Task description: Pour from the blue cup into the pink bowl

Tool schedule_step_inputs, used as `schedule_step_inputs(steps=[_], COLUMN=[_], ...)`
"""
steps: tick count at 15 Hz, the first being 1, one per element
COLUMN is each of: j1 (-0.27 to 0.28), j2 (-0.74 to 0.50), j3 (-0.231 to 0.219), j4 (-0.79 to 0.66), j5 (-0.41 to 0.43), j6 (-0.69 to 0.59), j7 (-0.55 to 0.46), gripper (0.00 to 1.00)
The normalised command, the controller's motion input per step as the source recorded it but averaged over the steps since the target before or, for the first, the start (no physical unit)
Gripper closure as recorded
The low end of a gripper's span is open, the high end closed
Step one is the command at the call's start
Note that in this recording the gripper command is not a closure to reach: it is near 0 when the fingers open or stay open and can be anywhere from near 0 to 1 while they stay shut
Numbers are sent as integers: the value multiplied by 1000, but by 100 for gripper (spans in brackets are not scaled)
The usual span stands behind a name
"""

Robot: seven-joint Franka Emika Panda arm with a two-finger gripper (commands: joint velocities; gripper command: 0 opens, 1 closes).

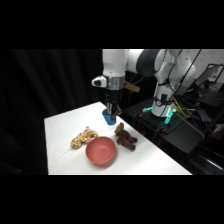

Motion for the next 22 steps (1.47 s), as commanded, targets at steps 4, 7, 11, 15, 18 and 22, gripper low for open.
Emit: schedule_step_inputs(steps=[4,7,11,15,18,22], j1=[46,-62,-234,-304,-249,-196], j2=[353,470,517,391,366,381], j3=[138,148,130,101,80,72], j4=[411,594,753,727,680,666], j5=[354,695,457,253,204,293], j6=[26,-237,-652,-864,-899,-841], j7=[-419,-849,-785,-607,-412,-242], gripper=[5,5,10,13,13,13])
